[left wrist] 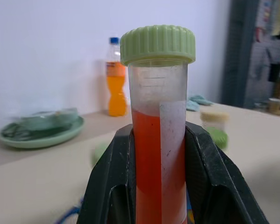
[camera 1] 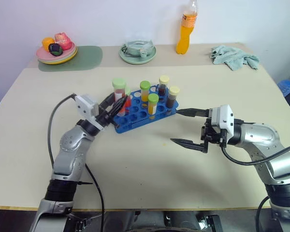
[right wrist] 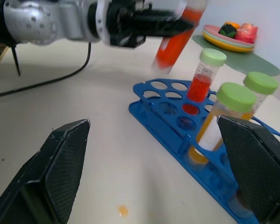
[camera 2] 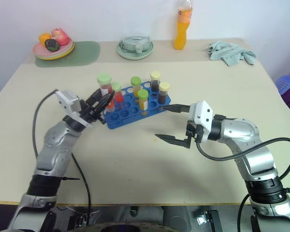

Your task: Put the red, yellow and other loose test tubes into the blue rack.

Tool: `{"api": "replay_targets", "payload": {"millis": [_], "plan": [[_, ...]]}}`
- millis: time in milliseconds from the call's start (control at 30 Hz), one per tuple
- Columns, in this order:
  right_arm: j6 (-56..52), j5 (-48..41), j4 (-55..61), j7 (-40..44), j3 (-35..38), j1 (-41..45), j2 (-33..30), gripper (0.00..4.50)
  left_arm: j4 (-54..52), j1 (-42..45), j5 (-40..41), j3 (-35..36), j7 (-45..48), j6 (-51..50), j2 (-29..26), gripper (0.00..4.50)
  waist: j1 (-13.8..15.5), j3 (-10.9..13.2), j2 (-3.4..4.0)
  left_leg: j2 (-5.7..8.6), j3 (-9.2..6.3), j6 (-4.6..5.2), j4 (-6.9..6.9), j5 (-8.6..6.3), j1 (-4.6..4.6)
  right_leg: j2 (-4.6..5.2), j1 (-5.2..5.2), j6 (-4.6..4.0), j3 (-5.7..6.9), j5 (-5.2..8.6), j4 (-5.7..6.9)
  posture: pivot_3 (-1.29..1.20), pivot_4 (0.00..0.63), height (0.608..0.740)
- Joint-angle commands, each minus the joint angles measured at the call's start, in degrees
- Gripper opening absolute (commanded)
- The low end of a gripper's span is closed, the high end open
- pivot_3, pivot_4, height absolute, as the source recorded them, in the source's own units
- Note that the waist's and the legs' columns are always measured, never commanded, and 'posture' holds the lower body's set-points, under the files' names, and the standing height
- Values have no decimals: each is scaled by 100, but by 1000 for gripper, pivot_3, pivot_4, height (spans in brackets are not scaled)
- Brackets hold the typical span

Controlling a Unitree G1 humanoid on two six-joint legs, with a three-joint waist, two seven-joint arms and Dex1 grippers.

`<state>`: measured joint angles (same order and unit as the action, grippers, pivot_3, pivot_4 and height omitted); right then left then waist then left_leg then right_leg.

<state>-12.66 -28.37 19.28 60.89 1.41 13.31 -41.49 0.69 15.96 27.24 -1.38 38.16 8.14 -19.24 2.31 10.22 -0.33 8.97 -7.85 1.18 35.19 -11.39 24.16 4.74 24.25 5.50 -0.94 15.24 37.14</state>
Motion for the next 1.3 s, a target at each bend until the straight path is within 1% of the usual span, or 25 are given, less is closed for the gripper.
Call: {"api": "replay_targets", "payload": {"millis": [33, 133, 267, 500, 600, 833, 1067, 1300], "plan": [[-29, -131, 324, -52, 272, -89, -93, 4500, 227, 94, -197, -97, 421, 411, 168, 770, -1, 0, 0, 0, 0, 3, 2, -1, 0, 0, -1, 4, 0, -2, 0, 0, 150, 740], [-65, -120, 372, -69, 352, -145, -121, 4500, 491, 167, -346, -89, 561, 562, 292, 770, -7, 0, 0, 0, 0, 4, 9, -2, 1, 0, -4, 8, -1, -7, -1, 0, 150, 740], [-68, -112, 439, -58, 466, -280, -168, 4500, 610, 316, -267, -71, 636, 409, 504, 770, -2, 0, 0, 0, 0, 5, 10, -1, 1, -2, -4, 10, 0, -9, 1, 0, 150, 740], [-85, -123, 533, -118, 562, -422, -168, 4500, 417, 554, -581, -119, 177, 86, 686, 770, -11, -1, -1, 0, 0, 5, 13, 0, 1, -3, -3, 27, -1, -18, 3, 0, 150, 740], [-89, -122, 545, -118, 587, -441, -179, 4500, 258, 544, -664, -193, 188, -38, 666, 770, -5, -1, -1, 0, 0, 5, 13, 0, 1, -4, -3, 27, -1, -18, 3, 0, 150, 740], [-65, -113, 508, -105, 595, -441, -173, 4500, -115, 444, -530, -69, 177, -548, 556, 770, -3, -1, -1, 0, 0, 5, 13, 0, 1, -5, -3, 27, -1, -18, 3, 0, 150, 740], [-72, -119, 486, -94, 566, -410, -157, 4500, -235, 349, -564, 20, 39, -695, 560, 770, -4, -1, -1, 0, 0, 5, 14, 0, 1, -5, -4, 27, -1, -18, 3, 0, 150, 740], [-122, -138, 485, -89, 568, -391, -178, 4500, -39, 226, -434, 157, 315, -622, 466, 770, -2, -1, -1, 0, 0, 5, 15, 0, 0, -5, -4, 27, -1, -18, 4, 0, 150, 740]]}}
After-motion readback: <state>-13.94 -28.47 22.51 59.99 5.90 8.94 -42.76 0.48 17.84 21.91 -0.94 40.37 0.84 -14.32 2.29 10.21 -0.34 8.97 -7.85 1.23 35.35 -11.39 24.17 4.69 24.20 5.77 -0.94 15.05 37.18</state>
